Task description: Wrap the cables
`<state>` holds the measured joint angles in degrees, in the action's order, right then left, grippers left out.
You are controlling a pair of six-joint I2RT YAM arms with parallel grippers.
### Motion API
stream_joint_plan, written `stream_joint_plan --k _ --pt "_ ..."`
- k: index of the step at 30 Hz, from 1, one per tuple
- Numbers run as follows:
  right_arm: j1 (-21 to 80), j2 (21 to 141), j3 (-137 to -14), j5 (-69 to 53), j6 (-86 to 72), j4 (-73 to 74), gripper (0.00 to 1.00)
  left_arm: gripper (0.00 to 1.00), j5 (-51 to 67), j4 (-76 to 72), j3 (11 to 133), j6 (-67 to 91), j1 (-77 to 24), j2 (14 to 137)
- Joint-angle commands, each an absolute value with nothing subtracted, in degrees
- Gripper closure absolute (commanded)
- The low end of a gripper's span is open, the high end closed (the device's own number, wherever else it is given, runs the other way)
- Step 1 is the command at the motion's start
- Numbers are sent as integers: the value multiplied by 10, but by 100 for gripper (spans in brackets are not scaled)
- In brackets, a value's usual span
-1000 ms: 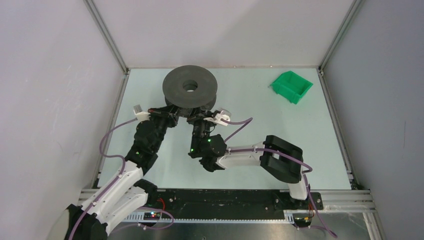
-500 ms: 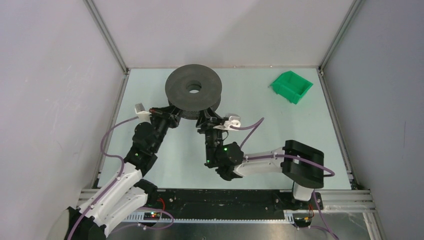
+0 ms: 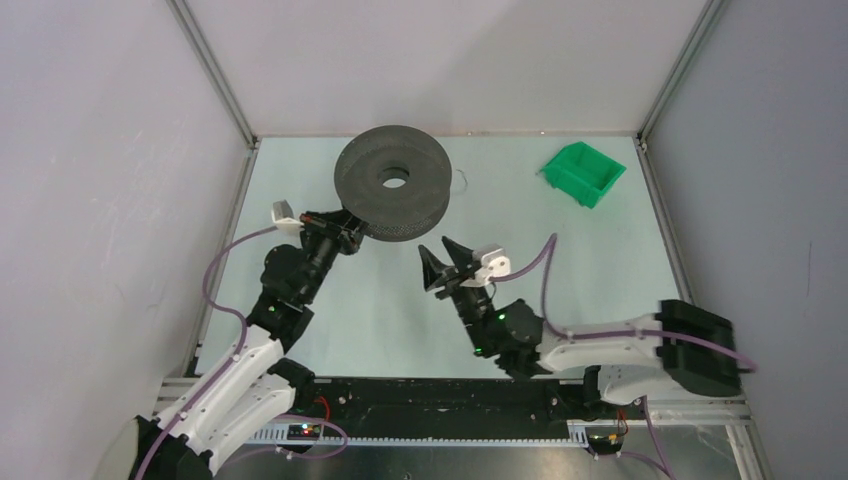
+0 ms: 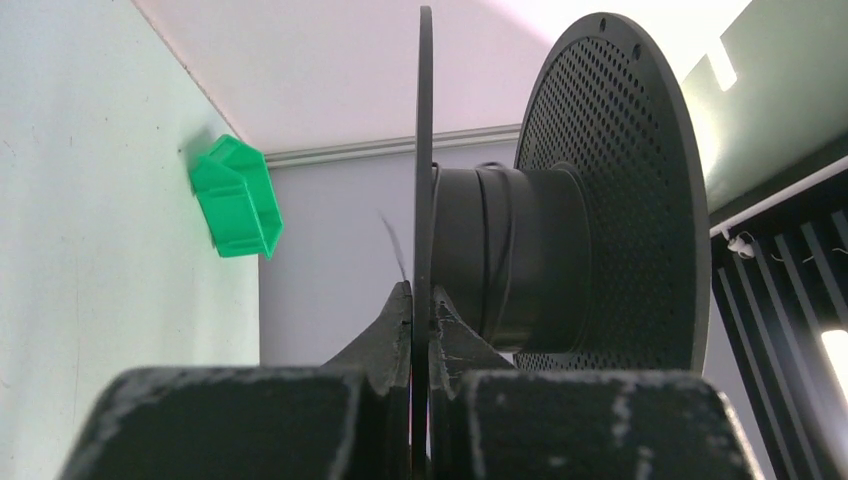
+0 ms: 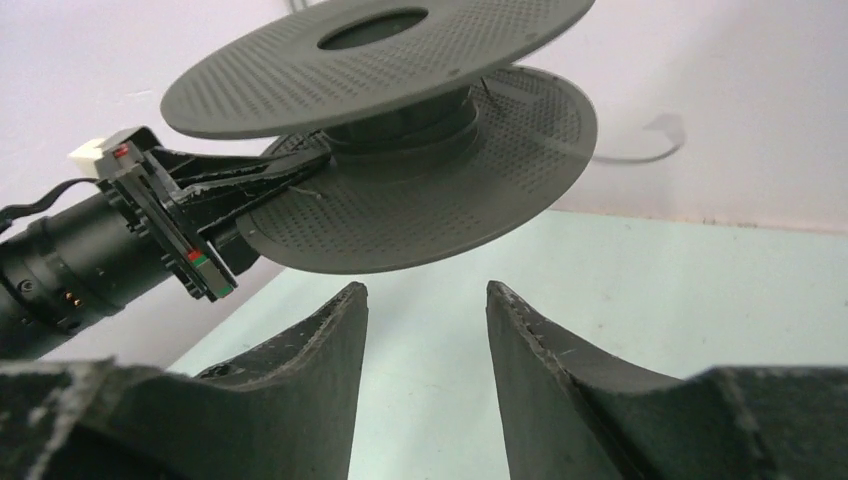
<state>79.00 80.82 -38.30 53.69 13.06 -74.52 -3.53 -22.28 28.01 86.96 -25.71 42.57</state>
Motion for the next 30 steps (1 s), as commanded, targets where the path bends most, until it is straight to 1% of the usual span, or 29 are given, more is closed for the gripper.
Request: stream_joint_plan --k 1,2,4,6,11,15,17,18,19,22,24,25,26,27,28,29,30 --pt "750 658 -343 382 73 -537 46 100 -5 -289 325 867 -248 410" --pt "737 639 -335 307 61 -475 46 100 5 -287 327 866 -247 413" --pt "703 588 -331 215 60 -397 45 100 23 -277 332 865 -244 416" --pt "679 543 -327 161 77 -345 44 100 35 -267 335 865 -242 418" --pt "608 442 -325 37 99 -247 46 100 60 -259 337 864 -238 420" --pt "540 417 -331 12 75 -220 49 100 91 -254 342 834 -231 422" --pt "499 410 -355 8 -3 -181 49 100 113 -253 338 827 -223 420" --pt "463 404 -371 -9 -31 -169 49 100 131 -253 337 824 -219 419" --pt "444 402 -377 -43 -83 -155 49 100 141 -253 337 822 -212 420" --pt "343 407 -403 -100 -207 -130 51 100 189 -253 337 818 -194 421" --pt "291 417 -413 -159 -298 -130 52 100 218 -252 339 813 -188 425" --pt "265 421 -414 -212 -308 -150 52 100 243 -252 342 811 -187 431" --pt "253 429 -415 -283 -304 -164 50 100 258 -252 349 810 -184 436" --pt "232 433 -415 -317 -262 -185 49 100 295 -252 353 807 -182 448" --pt "224 441 -415 -377 -180 -187 47 100 314 -252 360 805 -181 455" --pt "212 446 -415 -396 -136 -178 46 100 347 -251 364 803 -180 466" --pt "207 448 -415 -419 -35 -159 45 100 363 -251 369 803 -181 470"
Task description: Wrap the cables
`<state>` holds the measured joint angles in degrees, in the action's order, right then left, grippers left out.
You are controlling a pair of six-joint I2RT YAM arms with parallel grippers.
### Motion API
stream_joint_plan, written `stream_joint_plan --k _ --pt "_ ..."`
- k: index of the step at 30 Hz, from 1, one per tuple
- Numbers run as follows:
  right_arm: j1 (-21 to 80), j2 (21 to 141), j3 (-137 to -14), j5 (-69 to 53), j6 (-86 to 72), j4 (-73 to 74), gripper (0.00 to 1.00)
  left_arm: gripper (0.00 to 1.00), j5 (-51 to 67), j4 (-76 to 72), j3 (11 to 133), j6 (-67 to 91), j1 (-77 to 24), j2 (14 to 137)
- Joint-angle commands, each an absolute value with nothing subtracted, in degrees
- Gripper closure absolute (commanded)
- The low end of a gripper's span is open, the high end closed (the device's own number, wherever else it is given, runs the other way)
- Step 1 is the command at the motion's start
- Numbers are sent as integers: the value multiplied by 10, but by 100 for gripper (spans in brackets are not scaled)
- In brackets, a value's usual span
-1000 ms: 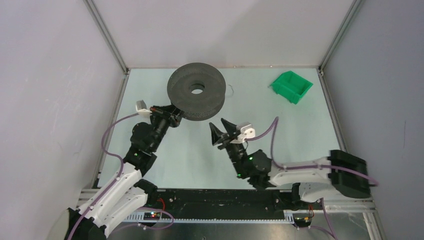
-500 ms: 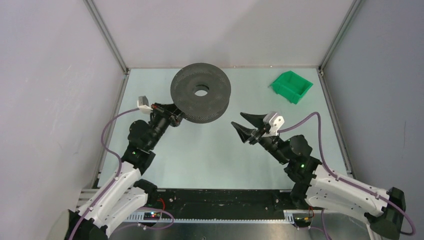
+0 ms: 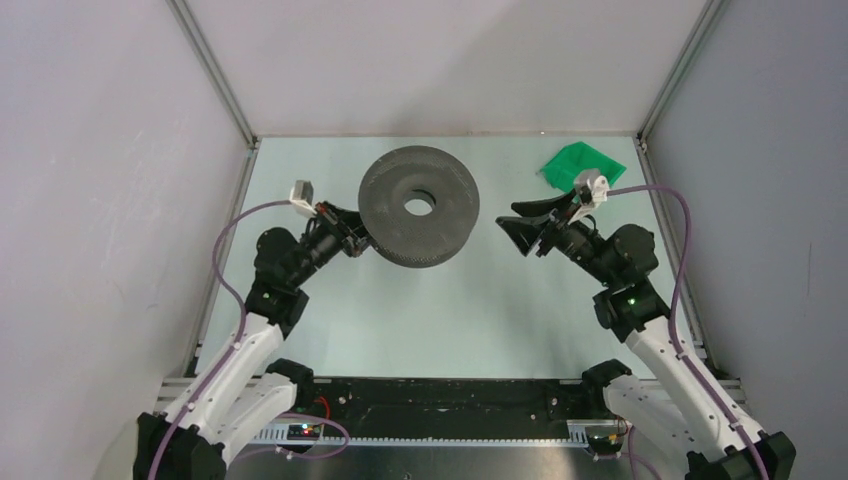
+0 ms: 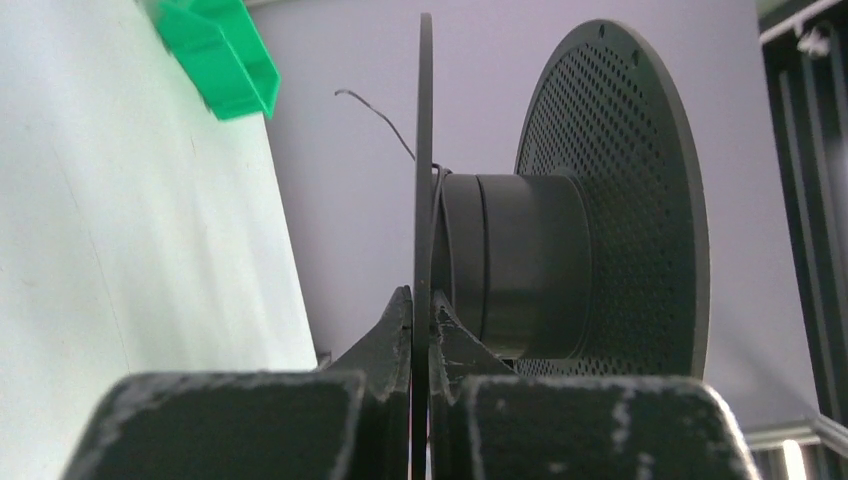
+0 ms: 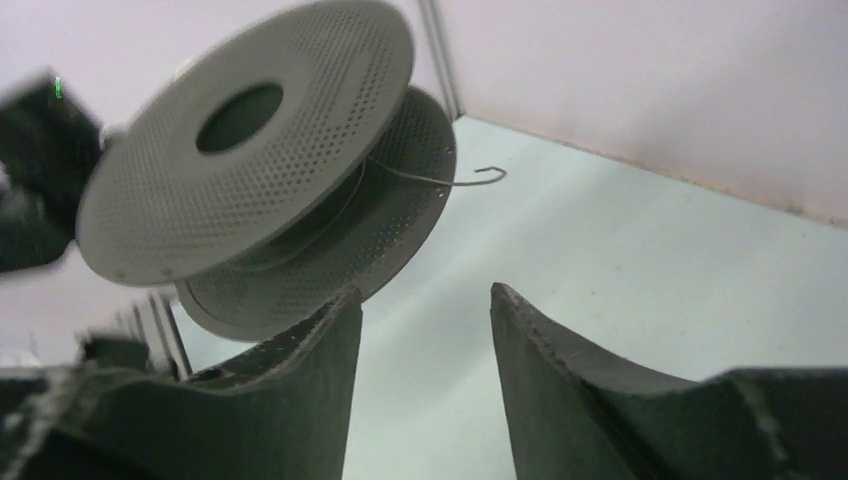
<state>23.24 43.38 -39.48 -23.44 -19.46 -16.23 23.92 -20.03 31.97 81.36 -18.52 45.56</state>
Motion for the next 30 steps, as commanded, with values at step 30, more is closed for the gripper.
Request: stream_joint_plan --k 30 --pt "180 488 -416 -566 360 -180 65 100 508 -234 425 777 -181 515"
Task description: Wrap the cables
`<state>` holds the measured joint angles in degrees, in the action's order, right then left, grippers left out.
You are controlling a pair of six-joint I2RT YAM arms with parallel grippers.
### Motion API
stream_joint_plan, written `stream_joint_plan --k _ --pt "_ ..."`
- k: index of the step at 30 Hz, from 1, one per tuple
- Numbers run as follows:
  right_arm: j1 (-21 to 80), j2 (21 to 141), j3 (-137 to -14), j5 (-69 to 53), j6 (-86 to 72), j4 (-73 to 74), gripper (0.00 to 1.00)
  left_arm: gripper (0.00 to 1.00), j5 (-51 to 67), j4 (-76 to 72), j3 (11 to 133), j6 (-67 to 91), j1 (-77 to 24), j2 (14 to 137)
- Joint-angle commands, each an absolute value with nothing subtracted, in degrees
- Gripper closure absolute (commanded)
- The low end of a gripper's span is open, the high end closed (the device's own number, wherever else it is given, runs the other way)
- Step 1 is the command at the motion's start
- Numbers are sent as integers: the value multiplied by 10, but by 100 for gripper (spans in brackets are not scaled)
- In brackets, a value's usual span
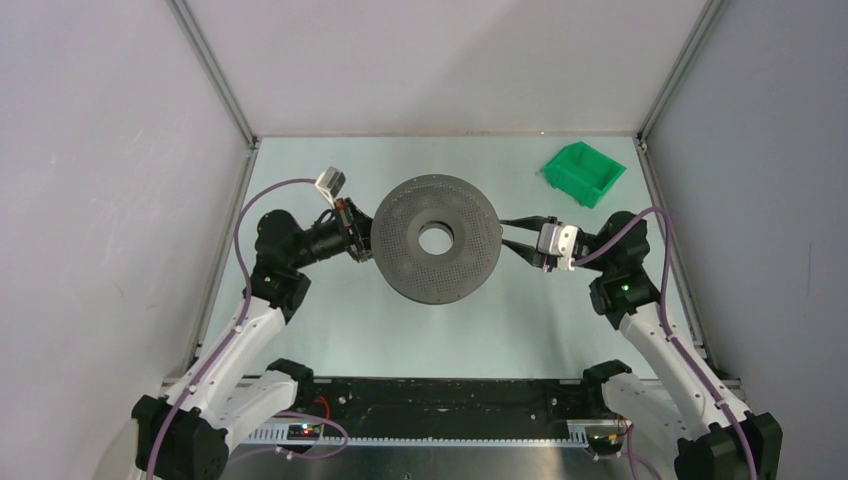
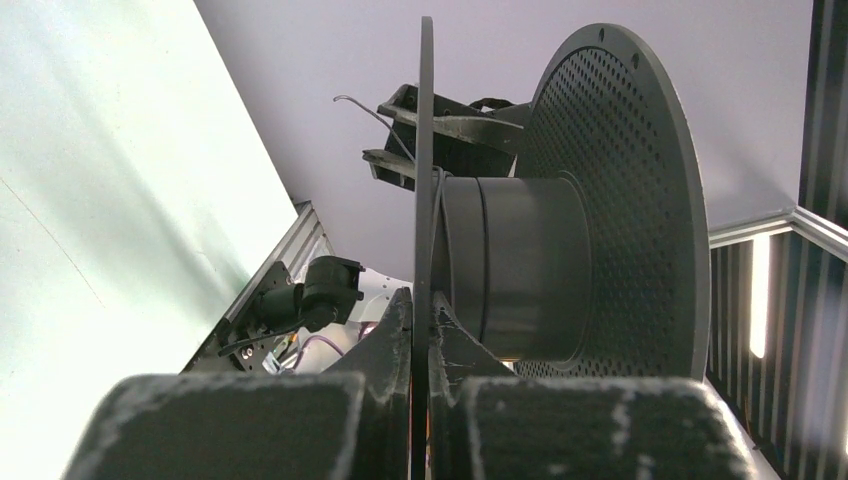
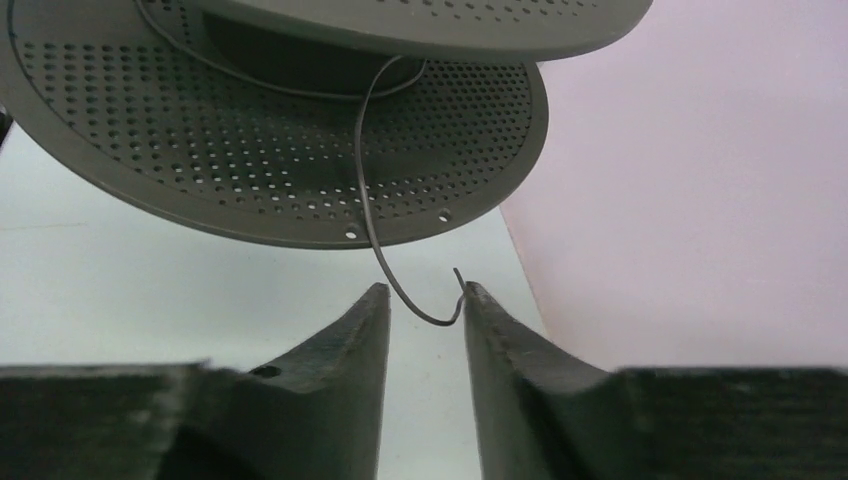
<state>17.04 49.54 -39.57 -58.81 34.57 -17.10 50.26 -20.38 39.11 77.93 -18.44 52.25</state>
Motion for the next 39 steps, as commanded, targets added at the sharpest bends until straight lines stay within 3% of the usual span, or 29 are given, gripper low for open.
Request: stream_joint_plan --k 1,2,4,5,11,14,24,39 --pt "182 482 -415 -562 358 -176 70 100 506 -233 424 775 -180 514" --pt "183 478 -415 -545 344 -166 84 100 505 -232 423 774 -180 514" --pt "186 461 -415 -521 312 -133 99 100 499 -231 421 769 -181 515" --pt "190 443 -415 -508 303 -114 100 100 496 -231 420 768 -181 516" --pt "262 351 -416 -381 122 48 100 100 453 -229 413 736 -180 512" --pt "276 335 -416 -382 42 63 100 100 435 -229 420 722 -180 514" --pt "317 407 -407 -348 -298 -134 100 100 335 -229 408 729 -180 471" --pt "393 520 -388 -202 -528 -332 100 100 251 -239 384 767 -181 432"
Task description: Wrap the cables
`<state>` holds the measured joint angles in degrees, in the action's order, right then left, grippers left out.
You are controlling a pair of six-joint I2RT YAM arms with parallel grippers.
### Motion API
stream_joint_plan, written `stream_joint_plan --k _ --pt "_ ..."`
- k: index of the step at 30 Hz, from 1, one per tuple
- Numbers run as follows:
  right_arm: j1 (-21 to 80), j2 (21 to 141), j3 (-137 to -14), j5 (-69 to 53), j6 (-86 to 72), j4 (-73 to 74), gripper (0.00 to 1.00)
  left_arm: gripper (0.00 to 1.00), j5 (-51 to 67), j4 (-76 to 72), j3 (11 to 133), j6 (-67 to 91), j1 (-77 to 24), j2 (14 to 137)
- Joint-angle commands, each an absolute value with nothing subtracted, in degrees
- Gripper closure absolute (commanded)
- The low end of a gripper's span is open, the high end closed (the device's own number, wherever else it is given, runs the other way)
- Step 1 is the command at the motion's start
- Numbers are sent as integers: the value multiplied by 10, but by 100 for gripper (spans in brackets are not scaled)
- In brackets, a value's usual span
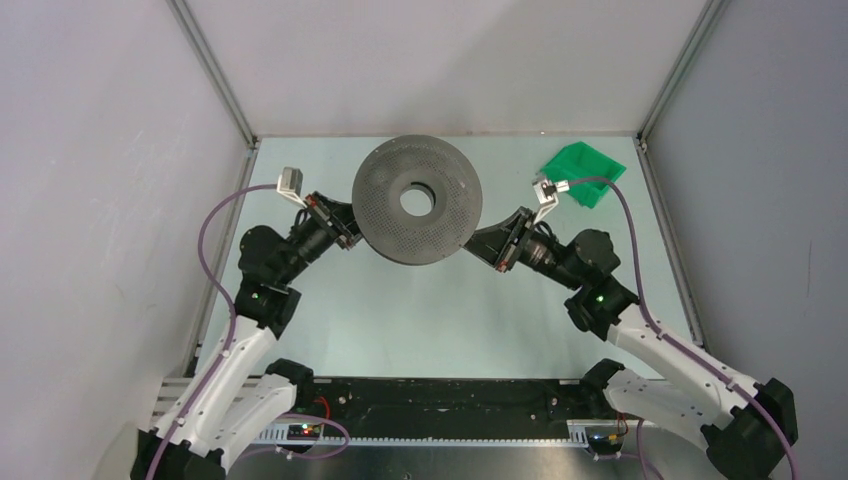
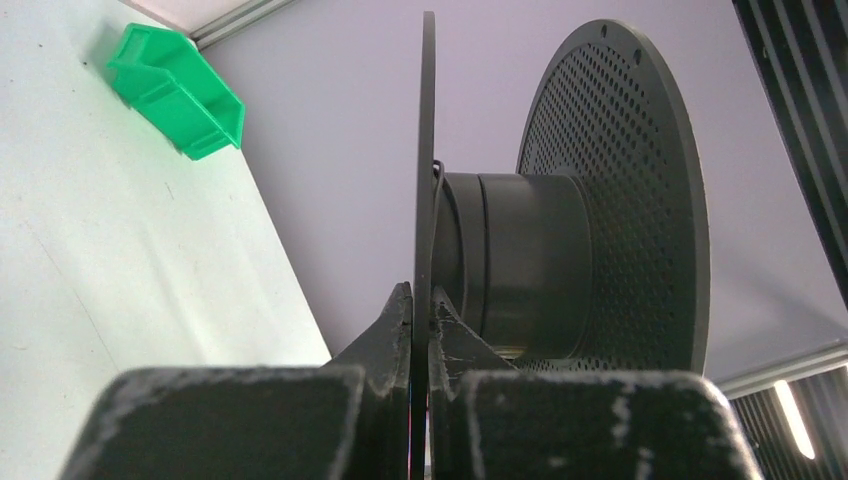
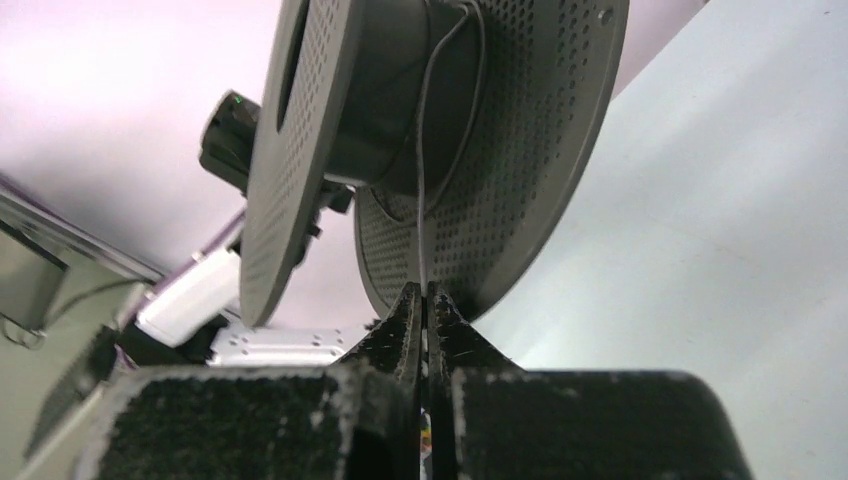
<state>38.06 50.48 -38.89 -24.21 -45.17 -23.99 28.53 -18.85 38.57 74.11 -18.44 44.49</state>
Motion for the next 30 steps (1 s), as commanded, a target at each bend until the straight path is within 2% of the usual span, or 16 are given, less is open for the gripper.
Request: stream_joint_plan --k 1,7,11,19,30 --pt "395 525 -388 -205 -529 -335 100 100 250 -240 383 766 -180 432" --pt "387 493 -388 -209 -524 -270 100 100 240 -242 380 751 -180 441" --pt "401 475 -388 -116 -509 -246 100 100 232 -249 375 769 -179 443" --pt "480 559 -401 20 -494 -321 100 100 186 -253 373 798 -180 422" --pt "555 595 -414 234 -449 -353 100 100 152 -253 365 808 -190 408"
